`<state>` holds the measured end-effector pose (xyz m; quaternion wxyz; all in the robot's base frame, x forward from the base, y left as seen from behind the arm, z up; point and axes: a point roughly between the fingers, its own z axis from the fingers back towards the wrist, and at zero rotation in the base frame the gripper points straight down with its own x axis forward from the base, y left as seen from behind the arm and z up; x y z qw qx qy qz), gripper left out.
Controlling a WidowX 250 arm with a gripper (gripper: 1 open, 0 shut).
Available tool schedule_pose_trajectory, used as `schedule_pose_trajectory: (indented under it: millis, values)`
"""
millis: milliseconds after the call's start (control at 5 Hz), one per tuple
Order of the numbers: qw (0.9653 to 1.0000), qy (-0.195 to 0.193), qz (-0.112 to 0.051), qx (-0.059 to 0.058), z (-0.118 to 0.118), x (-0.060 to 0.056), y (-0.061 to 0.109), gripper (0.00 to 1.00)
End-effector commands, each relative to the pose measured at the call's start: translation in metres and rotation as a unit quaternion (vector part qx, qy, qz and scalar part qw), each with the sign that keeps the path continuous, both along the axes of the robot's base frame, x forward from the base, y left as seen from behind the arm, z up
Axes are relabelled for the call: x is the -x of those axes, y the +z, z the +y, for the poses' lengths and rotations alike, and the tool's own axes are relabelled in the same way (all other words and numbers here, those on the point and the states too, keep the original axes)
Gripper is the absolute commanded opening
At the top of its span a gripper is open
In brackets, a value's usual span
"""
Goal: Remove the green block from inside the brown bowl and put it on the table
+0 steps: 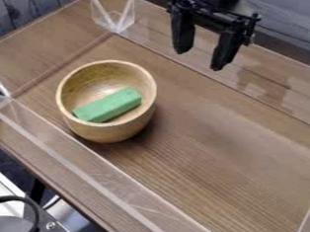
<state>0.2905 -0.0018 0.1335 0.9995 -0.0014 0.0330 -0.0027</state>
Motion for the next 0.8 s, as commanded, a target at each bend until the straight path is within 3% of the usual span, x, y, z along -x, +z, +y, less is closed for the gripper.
schedule_pose_trajectory:
  millis: [0, 200, 400, 600]
  values:
    - [1.0, 0.001, -0.003, -0.008, 0.015, -0.002, 0.0, 1.0]
    - [0.9998, -0.022, -0.002, 0.001, 0.027, 0.02, -0.006, 1.0]
    - [0.9992, -0.036, -0.014, 0.014, 0.043, 0.044, -0.014, 1.0]
    - [0.9987, -0.026, -0.035, 0.025, 0.066, 0.052, -0.019, 1.0]
